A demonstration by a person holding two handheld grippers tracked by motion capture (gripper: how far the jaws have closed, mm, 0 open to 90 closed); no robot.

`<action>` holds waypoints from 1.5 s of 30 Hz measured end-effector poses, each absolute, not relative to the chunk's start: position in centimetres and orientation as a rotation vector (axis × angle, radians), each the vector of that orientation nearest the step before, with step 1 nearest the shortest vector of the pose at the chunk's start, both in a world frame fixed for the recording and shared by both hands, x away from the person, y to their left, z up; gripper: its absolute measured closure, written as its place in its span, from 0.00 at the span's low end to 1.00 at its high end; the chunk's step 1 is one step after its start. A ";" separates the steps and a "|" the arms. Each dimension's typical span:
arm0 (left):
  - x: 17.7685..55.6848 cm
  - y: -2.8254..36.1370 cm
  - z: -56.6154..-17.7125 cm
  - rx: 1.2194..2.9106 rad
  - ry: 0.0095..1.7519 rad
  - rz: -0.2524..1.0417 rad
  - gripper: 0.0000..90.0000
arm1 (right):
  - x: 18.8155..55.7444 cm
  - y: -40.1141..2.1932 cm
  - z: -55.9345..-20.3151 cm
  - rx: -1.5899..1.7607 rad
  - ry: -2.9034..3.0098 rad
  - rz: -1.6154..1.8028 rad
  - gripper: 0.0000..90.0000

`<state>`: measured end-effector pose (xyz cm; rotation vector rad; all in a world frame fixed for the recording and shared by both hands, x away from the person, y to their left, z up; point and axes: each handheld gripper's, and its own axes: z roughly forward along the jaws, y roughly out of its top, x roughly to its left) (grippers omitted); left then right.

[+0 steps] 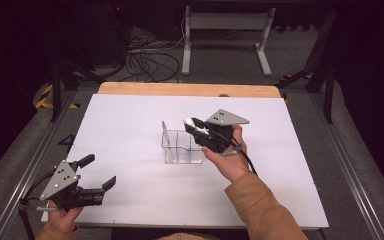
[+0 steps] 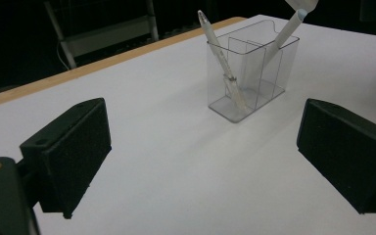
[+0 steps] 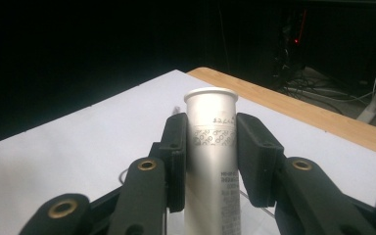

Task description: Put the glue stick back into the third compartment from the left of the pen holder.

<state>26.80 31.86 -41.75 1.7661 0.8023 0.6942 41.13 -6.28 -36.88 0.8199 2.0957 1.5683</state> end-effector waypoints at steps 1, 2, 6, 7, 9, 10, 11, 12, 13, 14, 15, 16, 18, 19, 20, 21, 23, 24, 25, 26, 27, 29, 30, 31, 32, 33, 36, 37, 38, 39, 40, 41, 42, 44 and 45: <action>26.8 31.9 -41.8 1.767 0.802 0.694 0.07 | 41.3 -6.3 -37.0 0.824 2.091 1.567 0.75; 26.8 31.8 -41.8 1.767 0.801 0.694 0.07 | 41.5 -6.3 -37.2 0.835 2.084 1.570 0.75; 26.8 31.8 -41.8 1.769 0.802 0.692 0.07 | 42.0 -6.2 -37.9 0.850 2.076 1.567 0.75; 26.8 31.8 -41.8 1.770 0.802 0.693 0.07 | 42.1 -6.2 -38.0 0.853 2.073 1.565 0.75; 26.8 31.8 -41.8 1.769 0.801 0.693 0.07 | 42.2 -6.1 -38.4 0.862 2.064 1.565 0.75; 26.8 31.8 -41.8 1.769 0.800 0.693 0.07 | 42.3 -6.1 -38.5 0.863 2.062 1.564 0.75; 26.8 31.8 -41.8 1.769 0.801 0.694 0.07 | 42.4 -6.1 -38.6 0.868 2.059 1.564 0.75; 26.8 31.8 -41.8 1.768 0.801 0.694 0.07 | 42.4 -6.1 -38.7 0.873 2.059 1.560 0.75; 26.8 31.8 -41.8 1.768 0.801 0.693 0.07 | 42.5 -6.0 -38.9 0.872 2.057 1.558 0.75; 26.8 31.9 -41.8 1.768 0.801 0.694 0.07 | 42.5 -6.0 -38.9 0.872 2.055 1.558 0.75; 26.8 31.9 -41.8 1.769 0.802 0.693 0.07 | 42.6 -5.9 -39.0 0.870 2.054 1.557 0.75; 26.8 31.8 -41.8 1.768 0.801 0.693 0.07 | 42.6 -5.9 -39.1 0.868 2.052 1.556 0.75; 26.8 31.8 -41.8 1.768 0.801 0.693 0.07 | 42.6 -5.8 -39.2 0.866 2.049 1.556 0.75; 26.8 31.9 -41.8 1.768 0.800 0.694 0.07 | 42.6 -5.7 -39.2 0.866 2.049 1.554 0.75; 26.8 31.9 -41.8 1.768 0.800 0.695 0.07 | 42.6 -5.7 -39.3 0.866 2.049 1.553 0.75; 26.8 31.9 -41.8 1.767 0.800 0.696 0.07 | 42.6 -5.7 -39.3 0.865 2.048 1.554 0.75; 26.8 31.9 -41.8 1.767 0.800 0.695 0.07 | 42.6 -5.6 -39.3 0.867 2.048 1.555 0.75; 26.8 31.9 -41.8 1.767 0.799 0.694 0.07 | 42.5 -5.6 -39.4 0.865 2.047 1.555 0.75; 26.8 31.9 -41.8 1.767 0.799 0.694 0.07 | 42.5 -5.6 -39.4 0.865 2.044 1.555 0.75; 26.8 31.9 -41.8 1.767 0.799 0.694 0.07 | 42.5 -5.7 -39.4 0.866 2.041 1.555 0.75; 26.8 31.9 -41.8 1.767 0.799 0.694 0.07 | 42.5 -5.7 -39.4 0.870 2.041 1.559 0.75; 26.8 31.9 -41.8 1.767 0.798 0.694 0.07 | 42.6 -5.8 -39.6 0.898 2.044 1.555 0.72; 26.8 31.9 -41.8 1.767 0.798 0.694 0.07 | 42.6 -5.9 -39.6 0.899 2.033 1.562 0.66; 26.8 31.9 -41.8 1.767 0.798 0.694 0.07 | 42.5 -6.0 -39.6 0.896 2.026 1.563 0.64; 26.8 31.8 -41.8 1.768 0.800 0.692 0.07 | 42.5 -6.0 -39.5 0.891 2.027 1.562 0.63; 26.8 31.8 -41.8 1.768 0.800 0.691 0.07 | 42.4 -6.1 -39.4 0.884 2.025 1.561 0.61; 26.9 31.8 -41.8 1.770 0.799 0.693 0.07 | 42.1 -6.2 -39.2 0.856 2.013 1.545 0.55; 26.9 31.8 -41.8 1.770 0.798 0.693 0.07 | 42.1 -6.2 -39.1 0.850 2.012 1.549 0.53; 26.9 31.8 -41.8 1.769 0.799 0.692 0.07 | 42.0 -6.3 -39.0 0.844 2.014 1.550 0.52; 26.9 31.8 -41.8 1.769 0.799 0.693 0.07 | 41.9 -6.3 -39.0 0.837 2.015 1.549 0.52; 26.9 31.8 -41.8 1.769 0.797 0.696 0.07 | 41.8 -6.4 -38.9 0.830 2.014 1.548 0.51; 26.9 31.8 -41.8 1.769 0.798 0.698 0.07 | 41.7 -6.4 -38.9 0.825 2.015 1.544 0.50; 26.9 31.8 -41.8 1.770 0.801 0.692 0.07 | 41.7 -6.5 -38.8 0.819 2.015 1.545 0.49; 26.9 31.8 -41.8 1.772 0.800 0.692 0.07 | 41.5 -6.7 -38.7 0.811 2.011 1.544 0.48; 26.9 31.8 -41.8 1.772 0.799 0.691 0.07 | 41.4 -6.9 -38.6 0.810 2.011 1.544 0.48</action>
